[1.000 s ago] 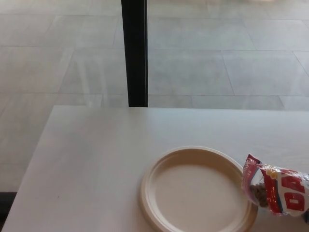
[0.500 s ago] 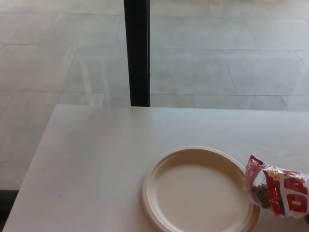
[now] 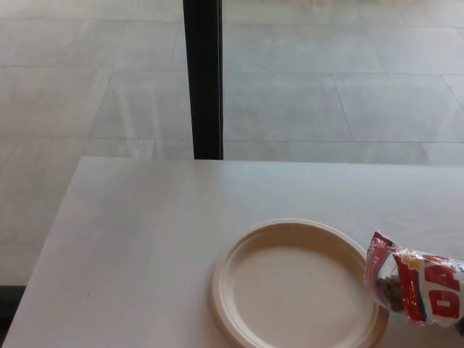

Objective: The robot uses its right hand to pick up a bag of sunflower seeds kept in the middle of the desk and tilts it over a plate kept next to it to pour out a few seeds and then puts the bag of seeds back on the desk

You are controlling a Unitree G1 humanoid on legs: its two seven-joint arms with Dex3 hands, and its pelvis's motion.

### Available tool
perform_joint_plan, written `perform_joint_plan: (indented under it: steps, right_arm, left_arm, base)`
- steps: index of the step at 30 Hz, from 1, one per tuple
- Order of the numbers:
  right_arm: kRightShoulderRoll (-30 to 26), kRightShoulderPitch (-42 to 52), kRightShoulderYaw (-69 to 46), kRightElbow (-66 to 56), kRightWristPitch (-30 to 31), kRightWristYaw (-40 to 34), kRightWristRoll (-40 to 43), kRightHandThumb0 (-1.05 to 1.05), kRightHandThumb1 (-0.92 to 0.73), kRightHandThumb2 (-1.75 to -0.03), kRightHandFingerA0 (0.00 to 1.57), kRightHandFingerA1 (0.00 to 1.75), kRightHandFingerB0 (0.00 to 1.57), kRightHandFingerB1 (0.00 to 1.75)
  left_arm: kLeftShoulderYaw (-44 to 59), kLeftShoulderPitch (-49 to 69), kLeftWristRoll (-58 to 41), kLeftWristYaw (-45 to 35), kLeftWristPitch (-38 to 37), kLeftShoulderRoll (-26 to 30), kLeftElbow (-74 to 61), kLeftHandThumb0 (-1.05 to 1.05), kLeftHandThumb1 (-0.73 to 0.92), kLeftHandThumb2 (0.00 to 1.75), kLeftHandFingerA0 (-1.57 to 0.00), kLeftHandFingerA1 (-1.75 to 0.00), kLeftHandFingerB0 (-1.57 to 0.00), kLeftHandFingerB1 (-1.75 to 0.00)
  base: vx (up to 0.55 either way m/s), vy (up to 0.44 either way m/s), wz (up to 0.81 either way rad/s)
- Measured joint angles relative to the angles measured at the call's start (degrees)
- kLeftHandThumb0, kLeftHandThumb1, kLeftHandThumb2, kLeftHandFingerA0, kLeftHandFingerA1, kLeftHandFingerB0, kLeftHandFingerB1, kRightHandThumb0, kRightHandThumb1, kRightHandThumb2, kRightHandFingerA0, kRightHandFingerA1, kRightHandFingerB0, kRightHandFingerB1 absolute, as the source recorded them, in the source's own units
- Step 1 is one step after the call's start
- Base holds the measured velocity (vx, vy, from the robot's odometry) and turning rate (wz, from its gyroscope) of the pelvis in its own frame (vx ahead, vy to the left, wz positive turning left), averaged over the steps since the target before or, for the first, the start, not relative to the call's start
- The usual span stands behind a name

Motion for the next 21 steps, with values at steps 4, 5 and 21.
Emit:
perform_joint_plan:
  steps: [4,5,21]
  right_arm:
    - [-1.4,0.0,5.4,-2.8,0.2,0.9,-3.2,-0.87,-0.54,-0.91,0.02,0.18,0.11,0.12]
    - [-1.6,0.0,6.4,-3.2,0.2,1.1,-3.9,-0.88,-0.54,-0.91,0.02,0.16,0.11,0.12]
    - [-10.5,-3.7,22.8,-3.8,4.4,4.7,-17.0,-0.50,-0.31,-0.74,0.00,0.24,0.00,0.30]
  left_arm:
    - [0.1,-0.4,-0.1,-0.5,0.0,-0.1,0.0,-0.65,0.63,0.60,-0.44,-0.54,-0.40,-0.35]
    - [0.1,-0.5,-0.1,-0.7,-0.1,-0.1,-0.1,-0.66,0.64,0.60,-0.44,-0.54,-0.40,-0.35]
    - [-0.1,-1.3,-0.3,-2.3,-1.3,-0.2,-0.6,-0.66,0.62,0.59,-0.45,-0.55,-0.41,-0.35]
  base:
    - [0.00,0.000,0.00]
    - [0.00,0.000,0.00]
    - [0.00,0.000,0.00]
